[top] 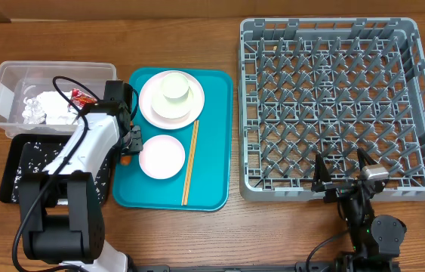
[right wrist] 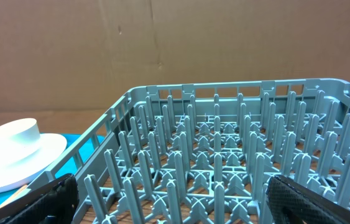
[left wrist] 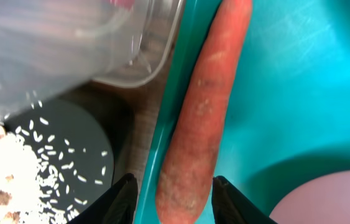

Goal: Sort waste into correct bins and load items into the dishwasher
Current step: 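Lower the left gripper onto the orange carrot and grasp it, then carry the carrot left onto the black tray and release it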

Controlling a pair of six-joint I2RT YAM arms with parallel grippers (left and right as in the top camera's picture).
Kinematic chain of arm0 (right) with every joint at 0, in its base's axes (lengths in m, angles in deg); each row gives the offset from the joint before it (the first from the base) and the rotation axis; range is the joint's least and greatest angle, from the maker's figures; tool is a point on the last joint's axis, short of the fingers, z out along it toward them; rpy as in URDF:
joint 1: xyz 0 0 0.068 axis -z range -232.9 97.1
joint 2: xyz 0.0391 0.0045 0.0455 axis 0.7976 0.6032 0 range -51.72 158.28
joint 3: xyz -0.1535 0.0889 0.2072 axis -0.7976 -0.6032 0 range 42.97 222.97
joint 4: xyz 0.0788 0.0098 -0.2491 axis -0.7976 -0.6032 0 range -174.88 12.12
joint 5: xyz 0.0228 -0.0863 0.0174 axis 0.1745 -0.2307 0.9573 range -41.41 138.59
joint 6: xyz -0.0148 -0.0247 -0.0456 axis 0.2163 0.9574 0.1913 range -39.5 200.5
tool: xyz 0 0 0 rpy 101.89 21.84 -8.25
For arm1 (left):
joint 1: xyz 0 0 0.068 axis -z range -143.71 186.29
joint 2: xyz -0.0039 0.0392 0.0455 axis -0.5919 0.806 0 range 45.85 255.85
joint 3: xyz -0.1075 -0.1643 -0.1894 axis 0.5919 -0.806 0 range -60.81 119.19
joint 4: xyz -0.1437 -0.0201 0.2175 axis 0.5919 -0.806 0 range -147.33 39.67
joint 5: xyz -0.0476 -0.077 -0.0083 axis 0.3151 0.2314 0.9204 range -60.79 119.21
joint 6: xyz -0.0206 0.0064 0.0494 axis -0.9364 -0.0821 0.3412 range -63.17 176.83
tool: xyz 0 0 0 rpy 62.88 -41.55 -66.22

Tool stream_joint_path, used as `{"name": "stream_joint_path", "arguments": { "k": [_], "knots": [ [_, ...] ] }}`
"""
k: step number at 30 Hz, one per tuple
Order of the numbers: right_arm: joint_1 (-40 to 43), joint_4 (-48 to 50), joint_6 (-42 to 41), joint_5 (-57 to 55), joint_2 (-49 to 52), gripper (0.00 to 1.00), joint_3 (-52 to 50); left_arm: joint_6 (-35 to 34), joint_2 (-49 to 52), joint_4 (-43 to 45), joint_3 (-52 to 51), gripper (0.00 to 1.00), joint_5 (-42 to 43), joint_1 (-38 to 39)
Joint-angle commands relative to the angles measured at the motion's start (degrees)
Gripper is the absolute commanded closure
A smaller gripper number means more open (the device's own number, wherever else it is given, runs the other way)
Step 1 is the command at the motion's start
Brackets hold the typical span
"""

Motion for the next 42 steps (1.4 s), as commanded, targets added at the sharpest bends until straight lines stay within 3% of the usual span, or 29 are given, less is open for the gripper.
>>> {"name": "stream_joint_path", "arguments": {
  "k": [1,5,18,23,31,35,39,42],
  "knots": [
    [0.1,0.3,-0.2,-0.1,-0.7,0.0,-0.6,1.2,0.5,1.5,-1.2,0.59,-0.5,-0.2],
    [0.1,0.3,-0.2,-0.1,-0.7,0.0,-0.6,1.2,0.5,4.5,-3.4,0.6,0.7,-0.2],
    [0.1,0.3,-0.2,-0.1,-0.7,0.0,-0.6,2.6,0.5,6.2,-4.4,0.77,5.4,-0.2],
    [0.1,0.3,-0.2,-0.1,-0.7,0.0,-0.6,2.6,0.5,6.4,-4.4,0.69,5.5,-0.2],
    [0.1,0.3,-0.2,-0.1,-0.7,0.0,-0.6,2.4,0.5,8.3,-5.7,0.67,5.5,-0.2],
    [0.1,0.3,-0.2,-0.1,-0.7,0.0,-0.6,2.4,0.5,8.3,-5.7,0.57,5.5,-0.2],
    [0.1,0.3,-0.2,-0.1,-0.7,0.0,-0.6,2.4,0.5,8.3,-5.7,0.56,6.2,-0.2],
    [0.1,0.3,-0.2,-0.1,-0.7,0.0,-0.6,2.4,0.5,8.3,-5.7,0.62,7.1,-0.2]
  ]
}}
